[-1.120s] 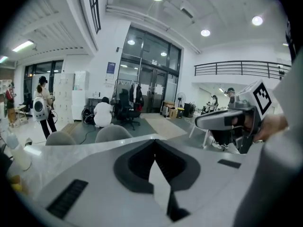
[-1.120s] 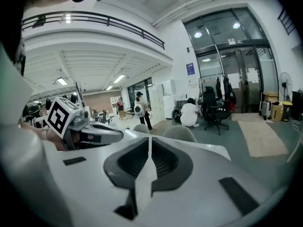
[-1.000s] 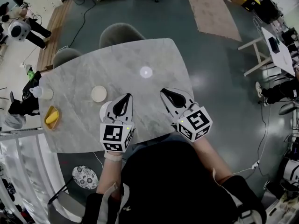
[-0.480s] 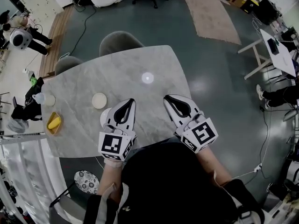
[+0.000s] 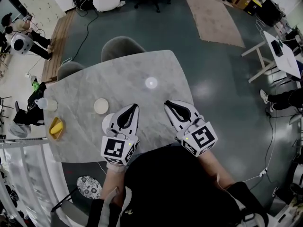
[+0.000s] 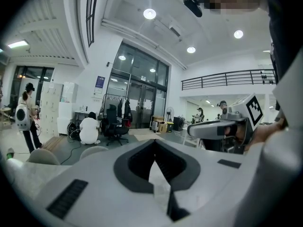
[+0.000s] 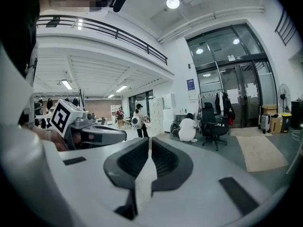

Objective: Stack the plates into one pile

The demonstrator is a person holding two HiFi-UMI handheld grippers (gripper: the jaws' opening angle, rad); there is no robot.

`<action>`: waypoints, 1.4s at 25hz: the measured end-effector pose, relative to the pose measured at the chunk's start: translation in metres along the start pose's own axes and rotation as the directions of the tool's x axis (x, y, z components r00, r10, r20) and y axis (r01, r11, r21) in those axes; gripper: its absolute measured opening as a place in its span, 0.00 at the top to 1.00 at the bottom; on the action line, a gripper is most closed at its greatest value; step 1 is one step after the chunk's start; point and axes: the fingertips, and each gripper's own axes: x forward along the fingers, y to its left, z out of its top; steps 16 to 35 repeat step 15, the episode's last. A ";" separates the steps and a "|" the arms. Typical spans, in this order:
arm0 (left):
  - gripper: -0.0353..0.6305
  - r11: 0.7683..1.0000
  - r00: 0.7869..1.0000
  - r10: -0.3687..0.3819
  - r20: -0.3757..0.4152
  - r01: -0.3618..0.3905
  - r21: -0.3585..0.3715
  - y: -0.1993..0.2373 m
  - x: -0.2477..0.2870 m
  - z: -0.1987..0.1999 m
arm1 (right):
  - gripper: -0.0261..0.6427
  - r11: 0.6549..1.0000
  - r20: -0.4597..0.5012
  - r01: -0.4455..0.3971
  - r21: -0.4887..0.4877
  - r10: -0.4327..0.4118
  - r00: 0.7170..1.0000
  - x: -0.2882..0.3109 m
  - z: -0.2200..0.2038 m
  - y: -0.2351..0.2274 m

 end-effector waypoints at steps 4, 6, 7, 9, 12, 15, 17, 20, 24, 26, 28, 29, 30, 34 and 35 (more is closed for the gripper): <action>0.94 1.000 1.000 0.021 -0.011 -0.021 0.000 -0.002 0.001 0.002 | 0.91 1.000 0.006 -0.009 0.002 0.009 1.000 -0.003 0.001 -0.002; 0.94 0.999 0.999 0.034 -0.010 -0.034 -0.009 0.002 0.000 0.001 | 0.91 1.000 0.007 -0.013 0.002 0.012 1.000 -0.001 0.001 -0.001; 0.94 0.999 0.999 0.039 -0.010 -0.039 -0.013 0.003 -0.001 0.000 | 0.91 1.000 0.007 -0.015 0.003 0.015 1.000 -0.001 0.000 -0.001; 0.94 0.999 0.999 0.047 -0.010 -0.047 -0.014 0.004 -0.003 0.000 | 0.91 1.000 0.006 -0.019 0.004 0.019 1.000 -0.001 -0.001 -0.001; 0.94 0.998 0.998 0.061 -0.010 -0.061 -0.011 0.004 -0.006 0.000 | 0.91 1.000 0.013 -0.027 0.007 0.027 1.000 -0.001 0.000 0.000; 0.94 0.997 0.997 0.075 -0.005 -0.075 -0.015 0.004 -0.010 0.000 | 0.91 0.999 0.023 -0.038 0.008 0.037 0.999 0.000 0.002 0.002; 0.94 0.997 0.997 0.075 -0.005 -0.075 -0.015 0.004 -0.010 0.000 | 0.91 0.999 0.023 -0.038 0.008 0.037 0.999 0.000 0.002 0.002; 0.94 0.997 0.997 0.075 -0.005 -0.075 -0.015 0.004 -0.010 0.000 | 0.91 0.999 0.023 -0.038 0.008 0.037 0.999 0.000 0.002 0.002; 0.94 0.997 0.997 0.075 -0.005 -0.075 -0.015 0.004 -0.010 0.000 | 0.91 0.999 0.023 -0.038 0.008 0.037 0.999 0.000 0.002 0.002; 0.94 0.997 0.997 0.075 -0.005 -0.075 -0.015 0.004 -0.010 0.000 | 0.91 0.999 0.023 -0.038 0.008 0.037 0.999 0.000 0.002 0.002; 0.94 0.997 0.997 0.075 -0.005 -0.075 -0.015 0.004 -0.010 0.000 | 0.91 0.999 0.023 -0.038 0.008 0.037 0.999 0.000 0.002 0.002; 0.94 0.997 0.997 0.075 -0.005 -0.075 -0.015 0.004 -0.010 0.000 | 0.91 0.999 0.023 -0.038 0.008 0.037 0.999 0.000 0.002 0.002; 0.94 0.997 0.997 0.075 -0.005 -0.075 -0.015 0.004 -0.010 0.000 | 0.91 0.999 0.023 -0.038 0.008 0.037 0.999 0.000 0.002 0.002; 0.94 0.997 0.997 0.075 -0.005 -0.075 -0.015 0.004 -0.010 0.000 | 0.91 0.999 0.023 -0.038 0.008 0.037 0.999 0.000 0.002 0.002; 0.94 0.997 0.997 0.075 -0.005 -0.075 -0.015 0.004 -0.010 0.000 | 0.91 0.999 0.023 -0.038 0.008 0.037 0.999 0.000 0.002 0.002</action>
